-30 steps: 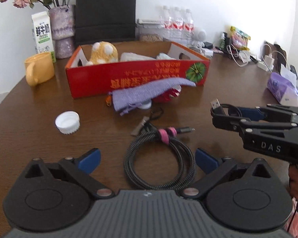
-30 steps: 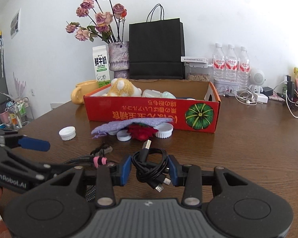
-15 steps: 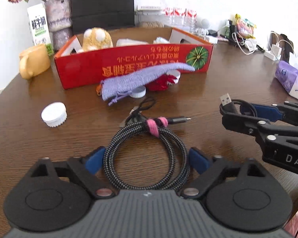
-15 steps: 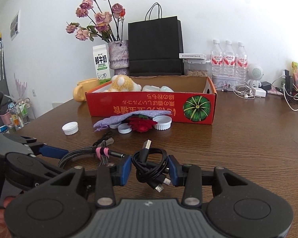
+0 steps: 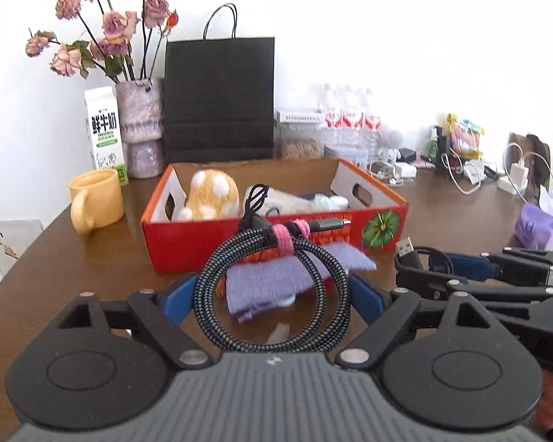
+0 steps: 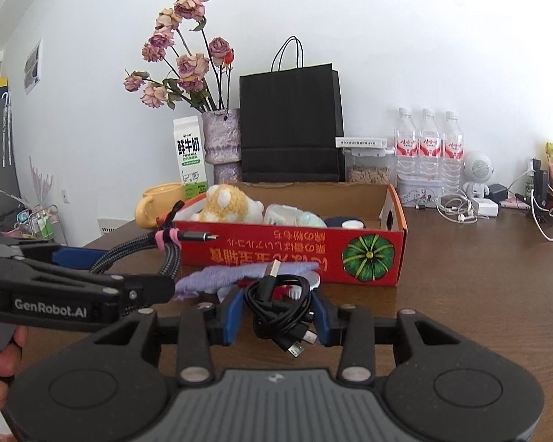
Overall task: Organize objects
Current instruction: 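Lower both cables into the box and open both grippers, then withdraw both grippers from the box toward the table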
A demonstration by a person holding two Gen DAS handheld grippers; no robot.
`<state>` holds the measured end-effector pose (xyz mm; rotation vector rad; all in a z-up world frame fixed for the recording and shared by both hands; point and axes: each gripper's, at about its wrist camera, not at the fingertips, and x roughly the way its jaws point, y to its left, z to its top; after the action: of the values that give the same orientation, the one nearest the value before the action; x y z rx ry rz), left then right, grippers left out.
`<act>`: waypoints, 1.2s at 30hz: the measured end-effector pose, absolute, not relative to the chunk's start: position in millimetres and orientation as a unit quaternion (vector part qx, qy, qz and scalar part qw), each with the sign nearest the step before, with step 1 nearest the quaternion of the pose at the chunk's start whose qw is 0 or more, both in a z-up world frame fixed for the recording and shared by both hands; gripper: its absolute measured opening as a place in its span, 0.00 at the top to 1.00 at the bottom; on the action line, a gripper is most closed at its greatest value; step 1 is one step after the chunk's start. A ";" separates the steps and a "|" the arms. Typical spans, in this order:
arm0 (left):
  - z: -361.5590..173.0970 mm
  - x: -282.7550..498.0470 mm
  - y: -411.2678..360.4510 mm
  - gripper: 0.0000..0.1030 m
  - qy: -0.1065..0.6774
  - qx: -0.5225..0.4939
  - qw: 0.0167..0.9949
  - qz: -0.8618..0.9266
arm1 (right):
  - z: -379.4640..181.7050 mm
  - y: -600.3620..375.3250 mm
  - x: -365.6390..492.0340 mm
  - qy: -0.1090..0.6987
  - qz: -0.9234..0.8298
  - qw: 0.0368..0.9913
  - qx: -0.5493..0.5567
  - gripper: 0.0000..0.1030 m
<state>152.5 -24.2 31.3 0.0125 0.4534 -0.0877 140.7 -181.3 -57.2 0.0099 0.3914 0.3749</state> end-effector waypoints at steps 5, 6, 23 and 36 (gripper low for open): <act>59.3 187.5 -25.9 0.14 0.186 -0.012 0.982 -0.027 | -35.1 -171.3 178.4 0.162 0.182 0.970 0.007 0.63; 62.6 194.9 -27.3 0.14 0.182 -0.014 0.983 -0.022 | -31.0 -169.8 188.0 0.156 0.178 0.971 0.008 0.63; 34.0 326.1 -44.1 0.00 0.133 -0.025 0.990 0.051 | -67.3 -171.3 341.4 0.187 0.098 0.976 0.061 0.05; 38.2 240.5 9.3 0.00 0.125 -0.065 0.990 0.031 | -65.9 -168.6 283.0 0.175 0.086 0.980 0.033 0.04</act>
<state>240.5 9.3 38.2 -0.1305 0.2514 0.0623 283.0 -168.6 -65.9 0.0655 0.3518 0.1734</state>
